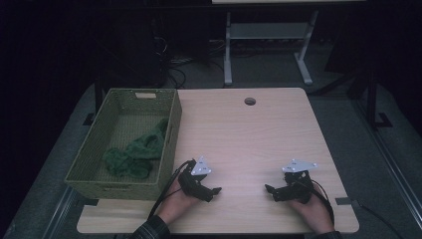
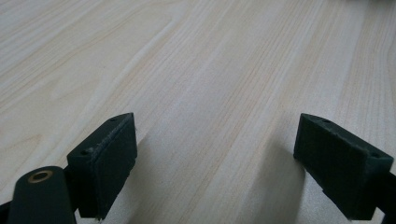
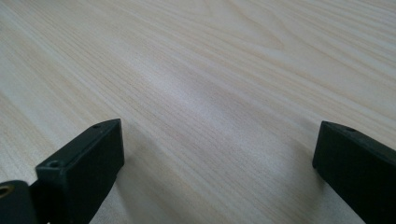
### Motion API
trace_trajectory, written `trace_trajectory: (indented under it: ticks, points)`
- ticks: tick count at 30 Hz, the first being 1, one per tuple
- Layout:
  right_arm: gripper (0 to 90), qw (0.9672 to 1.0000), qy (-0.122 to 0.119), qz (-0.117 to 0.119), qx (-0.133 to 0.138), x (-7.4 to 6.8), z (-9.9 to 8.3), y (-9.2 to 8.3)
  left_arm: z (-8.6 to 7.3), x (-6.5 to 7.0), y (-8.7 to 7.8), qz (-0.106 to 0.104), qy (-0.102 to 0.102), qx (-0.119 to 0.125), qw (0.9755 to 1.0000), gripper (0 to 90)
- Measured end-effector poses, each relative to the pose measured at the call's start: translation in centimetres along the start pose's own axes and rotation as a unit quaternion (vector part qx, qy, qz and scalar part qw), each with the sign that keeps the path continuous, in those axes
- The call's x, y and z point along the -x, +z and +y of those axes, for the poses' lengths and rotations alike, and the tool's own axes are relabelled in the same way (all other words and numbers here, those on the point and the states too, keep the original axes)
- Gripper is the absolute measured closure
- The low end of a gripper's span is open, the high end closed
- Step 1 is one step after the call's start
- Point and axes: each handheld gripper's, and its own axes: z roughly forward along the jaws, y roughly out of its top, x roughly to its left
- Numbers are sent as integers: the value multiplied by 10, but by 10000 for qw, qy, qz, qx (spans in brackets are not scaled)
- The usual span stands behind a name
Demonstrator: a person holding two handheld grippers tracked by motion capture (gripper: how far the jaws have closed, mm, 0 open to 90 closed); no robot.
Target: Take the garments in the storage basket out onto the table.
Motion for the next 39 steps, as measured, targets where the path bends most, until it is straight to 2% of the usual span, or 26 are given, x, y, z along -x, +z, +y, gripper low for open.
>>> trace_trajectory:
  ticks: [10, 18, 19, 29, 36, 39]
  points:
    - [18, 10000, 10, 9, -12, 0, 0, 0, 2, 0, 0, 16, 31, -54, 10000, 129]
    - [18, 10000, 10, 10, -11, 0, 0, 0, 8, 2, 1, -43, 86, -245, 9997, 138]
    - [18, 10000, 10, 11, -11, 0, 0, 0, 9, 2, 0, -89, 47, -233, 9997, 138]
    - [18, 10000, 2, 22, -9, -1, 0, 0, 22, -1, -12, -30, 85, -198, 9998, 138]
    - [18, 10000, -4, 21, -15, -1, 0, 0, 29, -2, -20, -101, 0, -133, 9999, 138]
    - [18, 10000, -3, 20, -15, -1, 0, 0, 31, -4, -23, -98, 22, -122, 9999, 138]
